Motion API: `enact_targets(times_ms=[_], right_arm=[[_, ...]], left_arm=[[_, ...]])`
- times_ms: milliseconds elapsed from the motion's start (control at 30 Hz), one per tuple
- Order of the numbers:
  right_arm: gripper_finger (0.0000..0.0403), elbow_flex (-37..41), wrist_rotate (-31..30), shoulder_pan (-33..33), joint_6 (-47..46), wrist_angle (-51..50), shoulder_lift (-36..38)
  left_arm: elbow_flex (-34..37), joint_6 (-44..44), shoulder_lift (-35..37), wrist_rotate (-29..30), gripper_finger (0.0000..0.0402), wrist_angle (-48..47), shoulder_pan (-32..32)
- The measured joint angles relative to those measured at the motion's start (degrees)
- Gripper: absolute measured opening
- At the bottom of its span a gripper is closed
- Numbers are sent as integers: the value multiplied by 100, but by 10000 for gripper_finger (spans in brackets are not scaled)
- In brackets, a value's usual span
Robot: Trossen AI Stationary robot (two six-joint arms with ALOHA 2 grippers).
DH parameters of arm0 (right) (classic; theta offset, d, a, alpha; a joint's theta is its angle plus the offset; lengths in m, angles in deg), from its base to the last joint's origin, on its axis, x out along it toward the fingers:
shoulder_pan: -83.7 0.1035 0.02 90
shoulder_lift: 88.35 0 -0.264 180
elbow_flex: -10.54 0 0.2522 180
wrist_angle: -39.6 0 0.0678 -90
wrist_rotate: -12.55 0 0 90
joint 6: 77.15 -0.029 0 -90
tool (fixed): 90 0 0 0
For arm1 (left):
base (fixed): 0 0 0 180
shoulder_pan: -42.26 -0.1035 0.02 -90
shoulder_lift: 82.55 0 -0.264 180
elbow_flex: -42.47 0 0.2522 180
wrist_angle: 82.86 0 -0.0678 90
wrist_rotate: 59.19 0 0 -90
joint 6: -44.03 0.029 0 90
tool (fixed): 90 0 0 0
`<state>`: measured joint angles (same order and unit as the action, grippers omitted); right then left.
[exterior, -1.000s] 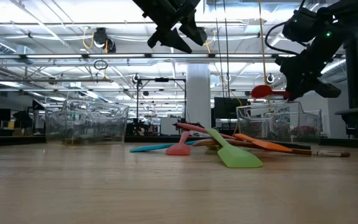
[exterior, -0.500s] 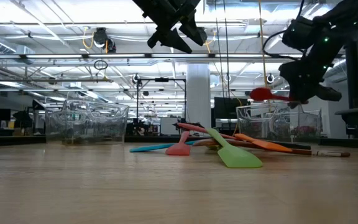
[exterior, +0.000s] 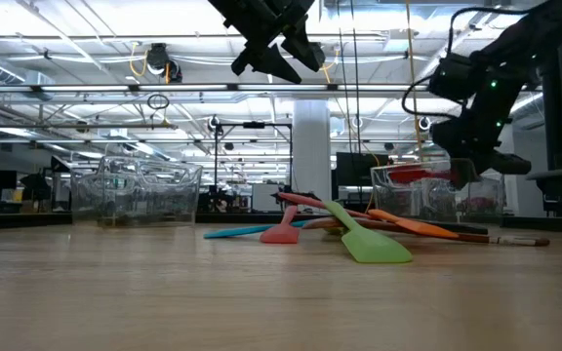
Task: Pick & Place Kitchen Items
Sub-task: Put the red serving spoon into the top right transparent bin
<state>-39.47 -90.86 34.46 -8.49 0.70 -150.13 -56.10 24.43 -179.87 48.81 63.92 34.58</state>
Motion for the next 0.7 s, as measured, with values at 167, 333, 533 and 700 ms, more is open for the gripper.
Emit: enact_targets(times_ms=[167,333,533,700], right_arm=[[36,0,0,-34,118,-13,-281],[36,0,-45,-36,120,-41,-504],[36,-2,-166,-29,151,-73,-615],[36,-7,-175,-29,118,-81,-658]], left_arm=[[0,39,0,-4,209,0,0],[0,114,0,-6,209,0,0],[0,145,0,-6,209,0,0],[0,145,0,-5,209,0,0]])
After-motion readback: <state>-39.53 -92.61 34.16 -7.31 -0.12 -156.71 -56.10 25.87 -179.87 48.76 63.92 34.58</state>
